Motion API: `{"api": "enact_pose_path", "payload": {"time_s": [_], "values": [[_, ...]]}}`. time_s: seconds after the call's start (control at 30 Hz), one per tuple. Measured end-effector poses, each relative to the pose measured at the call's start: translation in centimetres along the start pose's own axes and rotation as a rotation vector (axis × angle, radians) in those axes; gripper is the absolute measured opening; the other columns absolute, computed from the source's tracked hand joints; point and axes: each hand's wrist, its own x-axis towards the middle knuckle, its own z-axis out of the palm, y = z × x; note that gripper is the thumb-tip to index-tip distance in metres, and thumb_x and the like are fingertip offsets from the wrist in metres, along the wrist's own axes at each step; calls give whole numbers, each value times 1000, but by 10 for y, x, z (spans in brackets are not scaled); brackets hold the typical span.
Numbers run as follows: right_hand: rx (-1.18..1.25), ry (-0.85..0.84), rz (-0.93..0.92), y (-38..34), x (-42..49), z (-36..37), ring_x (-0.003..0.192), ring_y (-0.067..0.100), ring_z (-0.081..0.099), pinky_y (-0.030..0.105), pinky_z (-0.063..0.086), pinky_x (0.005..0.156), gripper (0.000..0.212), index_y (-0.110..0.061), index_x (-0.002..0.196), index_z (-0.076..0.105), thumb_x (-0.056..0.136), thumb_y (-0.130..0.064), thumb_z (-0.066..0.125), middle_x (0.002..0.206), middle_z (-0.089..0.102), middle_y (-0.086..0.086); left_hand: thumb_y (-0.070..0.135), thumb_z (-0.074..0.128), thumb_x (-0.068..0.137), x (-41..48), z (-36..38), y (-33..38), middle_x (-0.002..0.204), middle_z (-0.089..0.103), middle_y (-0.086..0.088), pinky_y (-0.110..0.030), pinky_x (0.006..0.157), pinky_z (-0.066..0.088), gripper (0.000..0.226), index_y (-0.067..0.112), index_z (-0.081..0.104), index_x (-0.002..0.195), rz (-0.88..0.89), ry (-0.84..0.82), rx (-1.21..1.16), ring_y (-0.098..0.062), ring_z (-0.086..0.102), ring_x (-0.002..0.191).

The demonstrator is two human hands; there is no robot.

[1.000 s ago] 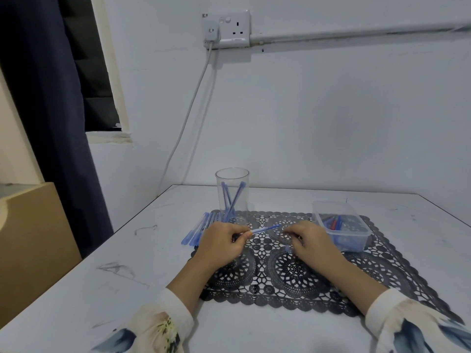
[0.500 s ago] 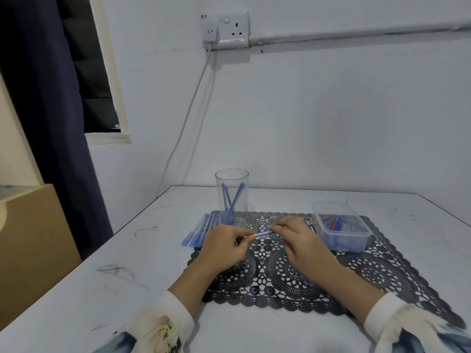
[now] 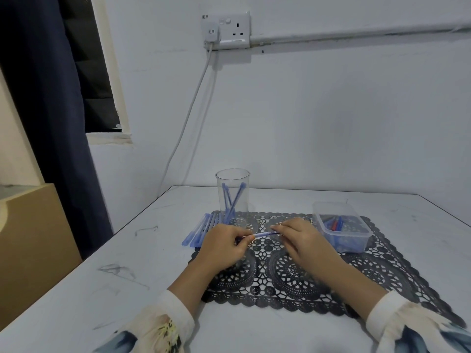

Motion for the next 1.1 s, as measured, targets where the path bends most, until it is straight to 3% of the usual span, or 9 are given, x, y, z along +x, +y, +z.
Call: {"api": "enact_pose_path", "payload": {"time_s": [0.17,0.33,0.47,0.6,0.9,1.1], "values": [[-93,-1,-33,7,1,-6,67,17,57,29,47,63,14,-16,90,74,78,-23,72,75,62,-2,34,58,89,0,0,0,86,72,7,-2,54,31,25,26,69,110,21,-20,15,2,49,59],[-103,12,-32,13,1,-6,67,19,58,29,49,61,21,-12,81,74,62,-7,84,72,63,0,33,58,89,0,0,-1,88,72,7,-1,58,30,25,26,69,110,32,-30,-10,2,51,62],[-121,6,-44,17,3,-8,67,17,60,23,44,65,33,-13,84,74,56,5,83,73,65,0,33,58,89,0,1,-2,86,72,6,-3,56,31,25,25,69,110,27,-23,-21,2,49,59],[-148,-3,-35,19,4,-13,62,18,57,25,43,56,38,-17,84,75,53,3,84,69,62,-1,33,58,89,0,2,-3,78,71,7,-5,55,34,25,24,70,109,18,-16,-32,-2,54,60],[-299,42,10,34,2,-17,60,22,60,30,48,58,30,-15,70,71,50,3,85,67,65,0,32,59,89,0,2,-4,91,73,5,-21,75,51,26,23,69,111,8,-11,-32,-7,63,77],[-378,-67,44,46,1,-18,54,22,57,31,48,55,32,-14,65,64,46,6,81,59,61,0,32,60,88,0,3,-5,86,73,4,-23,72,52,25,23,69,110,2,-3,-53,-8,63,73]]}}
